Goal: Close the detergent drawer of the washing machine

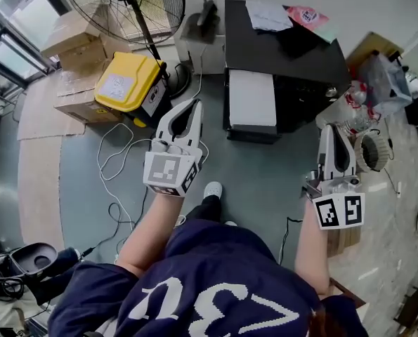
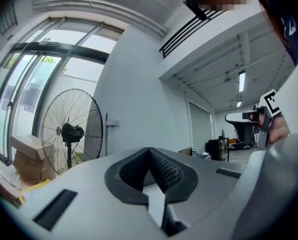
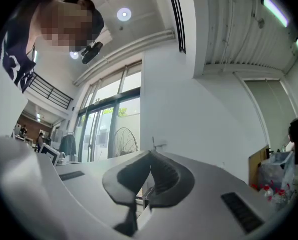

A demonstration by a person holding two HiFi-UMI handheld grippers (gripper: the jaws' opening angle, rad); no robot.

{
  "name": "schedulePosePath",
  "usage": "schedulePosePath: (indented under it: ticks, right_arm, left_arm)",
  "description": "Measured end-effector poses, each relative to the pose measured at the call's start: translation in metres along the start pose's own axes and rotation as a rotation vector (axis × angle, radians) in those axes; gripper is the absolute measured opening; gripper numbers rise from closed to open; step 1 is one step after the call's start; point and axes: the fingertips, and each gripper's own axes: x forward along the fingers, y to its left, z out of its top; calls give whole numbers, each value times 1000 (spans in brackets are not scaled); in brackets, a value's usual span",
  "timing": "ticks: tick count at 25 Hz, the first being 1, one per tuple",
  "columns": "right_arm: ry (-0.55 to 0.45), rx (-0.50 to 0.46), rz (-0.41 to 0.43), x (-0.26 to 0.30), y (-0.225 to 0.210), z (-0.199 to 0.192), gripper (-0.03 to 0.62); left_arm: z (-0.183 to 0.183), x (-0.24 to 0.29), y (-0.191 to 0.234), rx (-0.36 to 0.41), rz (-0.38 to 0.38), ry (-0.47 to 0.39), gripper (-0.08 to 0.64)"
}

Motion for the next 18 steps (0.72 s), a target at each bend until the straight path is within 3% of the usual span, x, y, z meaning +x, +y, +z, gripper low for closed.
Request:
schedulePosePath:
  ticks: [9,18]
  right_arm:
    - [17,-14,-58,84,-19,-23,15]
    - [86,4,-71,116,-62,-56,15]
  left_arm:
    - [-8,88,55,-6,-82,4,18]
    - [-45,131,62,-46,-84,60,18]
